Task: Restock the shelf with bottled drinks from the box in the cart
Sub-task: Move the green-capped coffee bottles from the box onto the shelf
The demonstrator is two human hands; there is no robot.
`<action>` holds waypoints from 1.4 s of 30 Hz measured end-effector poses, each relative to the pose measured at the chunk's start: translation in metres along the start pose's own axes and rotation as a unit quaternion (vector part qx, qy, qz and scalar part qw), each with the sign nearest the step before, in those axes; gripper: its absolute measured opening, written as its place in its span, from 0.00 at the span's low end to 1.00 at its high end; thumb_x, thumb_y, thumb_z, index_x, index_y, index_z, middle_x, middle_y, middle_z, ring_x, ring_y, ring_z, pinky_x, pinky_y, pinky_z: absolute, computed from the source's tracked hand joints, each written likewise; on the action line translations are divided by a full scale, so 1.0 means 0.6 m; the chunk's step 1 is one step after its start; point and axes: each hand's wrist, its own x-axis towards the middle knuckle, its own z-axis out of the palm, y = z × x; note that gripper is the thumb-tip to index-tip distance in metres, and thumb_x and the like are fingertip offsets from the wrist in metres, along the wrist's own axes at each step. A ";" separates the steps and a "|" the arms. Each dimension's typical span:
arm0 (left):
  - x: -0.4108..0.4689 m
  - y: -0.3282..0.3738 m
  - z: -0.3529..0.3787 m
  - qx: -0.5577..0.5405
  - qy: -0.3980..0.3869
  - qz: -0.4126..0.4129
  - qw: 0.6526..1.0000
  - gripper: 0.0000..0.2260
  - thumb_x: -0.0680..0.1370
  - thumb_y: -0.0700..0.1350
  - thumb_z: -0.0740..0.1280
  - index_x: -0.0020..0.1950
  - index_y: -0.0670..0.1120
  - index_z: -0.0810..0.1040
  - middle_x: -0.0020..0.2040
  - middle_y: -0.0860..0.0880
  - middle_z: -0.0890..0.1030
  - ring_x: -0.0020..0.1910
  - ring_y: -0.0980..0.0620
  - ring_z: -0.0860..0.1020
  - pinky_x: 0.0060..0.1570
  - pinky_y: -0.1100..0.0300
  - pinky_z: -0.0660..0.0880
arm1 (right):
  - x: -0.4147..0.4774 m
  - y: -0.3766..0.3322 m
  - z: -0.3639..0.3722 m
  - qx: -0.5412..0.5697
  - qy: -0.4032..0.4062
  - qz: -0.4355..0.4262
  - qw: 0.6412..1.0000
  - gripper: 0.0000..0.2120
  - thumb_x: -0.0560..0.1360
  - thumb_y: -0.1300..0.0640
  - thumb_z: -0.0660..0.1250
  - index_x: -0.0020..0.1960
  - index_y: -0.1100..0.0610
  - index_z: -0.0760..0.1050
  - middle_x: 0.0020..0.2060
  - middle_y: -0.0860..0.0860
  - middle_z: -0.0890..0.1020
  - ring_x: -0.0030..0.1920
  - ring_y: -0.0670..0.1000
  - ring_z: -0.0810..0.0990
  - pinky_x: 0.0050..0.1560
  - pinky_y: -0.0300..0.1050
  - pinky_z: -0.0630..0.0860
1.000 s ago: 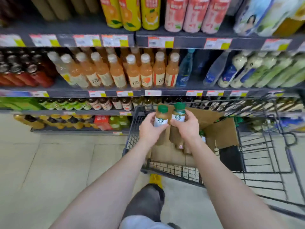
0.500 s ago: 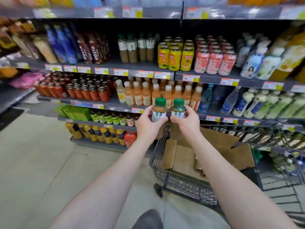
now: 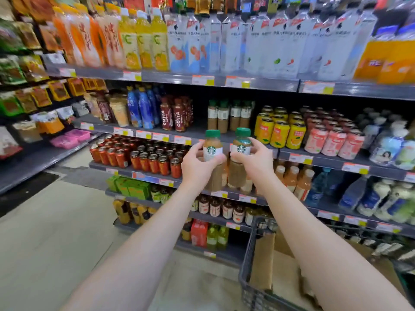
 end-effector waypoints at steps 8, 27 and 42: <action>0.187 -0.013 -0.096 -0.005 -0.066 0.041 0.997 0.28 0.69 0.50 0.82 0.67 0.54 0.78 0.54 0.58 0.82 0.53 0.58 0.81 0.46 0.63 0.77 | 0.098 -0.047 0.166 -0.006 0.041 -0.008 0.999 0.38 0.72 0.55 0.79 0.77 0.51 0.67 0.52 0.43 0.79 0.51 0.43 0.80 0.53 0.46 0.81; 0.377 -0.102 -0.018 -0.021 -0.144 0.033 0.989 0.28 0.71 0.48 0.81 0.68 0.53 0.76 0.56 0.59 0.81 0.53 0.63 0.79 0.43 0.70 0.76 | 0.287 0.048 0.212 -0.051 0.126 0.027 0.990 0.35 0.70 0.55 0.80 0.74 0.51 0.70 0.58 0.46 0.82 0.54 0.45 0.82 0.57 0.48 0.81; 0.506 -0.149 0.140 -0.044 -0.058 0.005 0.997 0.29 0.69 0.47 0.83 0.68 0.52 0.77 0.53 0.56 0.84 0.49 0.62 0.83 0.50 0.62 0.81 | 0.518 0.114 0.164 -0.075 0.095 0.007 0.993 0.20 0.70 0.51 0.80 0.59 0.54 0.80 0.52 0.49 0.85 0.51 0.47 0.81 0.50 0.41 0.75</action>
